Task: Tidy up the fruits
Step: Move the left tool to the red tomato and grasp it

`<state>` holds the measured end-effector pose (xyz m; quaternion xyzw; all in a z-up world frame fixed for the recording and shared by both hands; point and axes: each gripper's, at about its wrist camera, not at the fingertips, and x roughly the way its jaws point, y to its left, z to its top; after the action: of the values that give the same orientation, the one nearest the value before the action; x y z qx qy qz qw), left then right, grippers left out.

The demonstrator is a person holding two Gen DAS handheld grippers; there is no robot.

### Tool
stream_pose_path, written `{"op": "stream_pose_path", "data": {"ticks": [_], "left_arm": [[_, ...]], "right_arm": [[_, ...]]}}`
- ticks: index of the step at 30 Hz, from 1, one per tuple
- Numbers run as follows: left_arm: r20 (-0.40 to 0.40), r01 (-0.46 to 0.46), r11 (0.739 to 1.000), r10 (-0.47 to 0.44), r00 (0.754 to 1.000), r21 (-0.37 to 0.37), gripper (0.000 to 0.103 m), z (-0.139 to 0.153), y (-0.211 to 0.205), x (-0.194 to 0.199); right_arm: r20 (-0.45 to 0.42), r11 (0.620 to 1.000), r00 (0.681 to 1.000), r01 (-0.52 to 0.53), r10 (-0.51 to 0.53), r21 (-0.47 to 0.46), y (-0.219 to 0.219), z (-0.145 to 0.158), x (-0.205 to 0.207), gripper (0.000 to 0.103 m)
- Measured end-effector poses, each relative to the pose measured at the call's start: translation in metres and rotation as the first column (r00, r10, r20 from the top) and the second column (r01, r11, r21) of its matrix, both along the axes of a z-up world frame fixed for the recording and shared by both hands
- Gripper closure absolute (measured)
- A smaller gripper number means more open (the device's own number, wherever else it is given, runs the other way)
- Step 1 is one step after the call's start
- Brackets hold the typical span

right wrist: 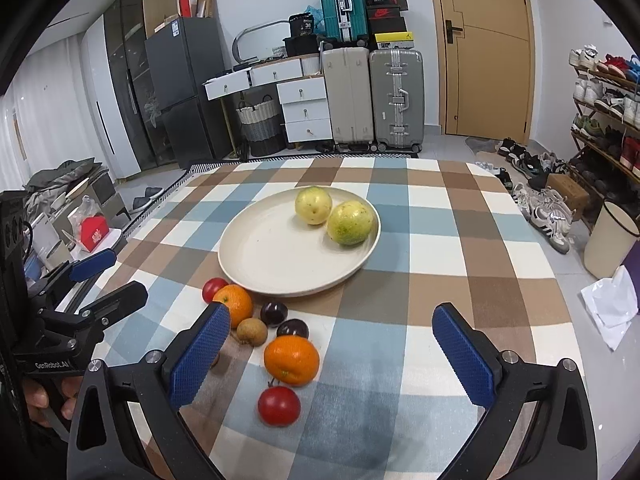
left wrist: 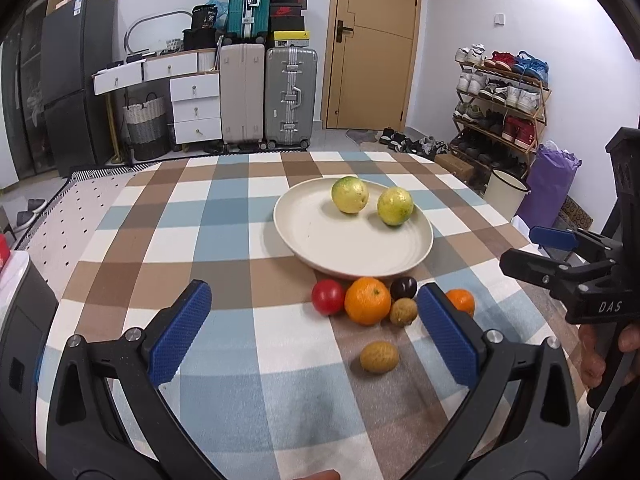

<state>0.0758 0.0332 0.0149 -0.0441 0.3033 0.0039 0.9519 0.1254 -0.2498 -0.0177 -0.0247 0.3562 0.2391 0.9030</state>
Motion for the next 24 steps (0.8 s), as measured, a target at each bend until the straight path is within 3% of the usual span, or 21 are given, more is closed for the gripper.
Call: {"op": "stream_pose_path", "data": {"ticks": [24], "left_arm": [[-0.115,0.062,0.998,-0.060,0.991,0.009,0.000,-0.037,-0.020,0.004]], "right_arm": [[-0.128,0.996,0.991,-0.055,0.045,-0.074,0.010,-0.048,-0.017,0.001]]}}
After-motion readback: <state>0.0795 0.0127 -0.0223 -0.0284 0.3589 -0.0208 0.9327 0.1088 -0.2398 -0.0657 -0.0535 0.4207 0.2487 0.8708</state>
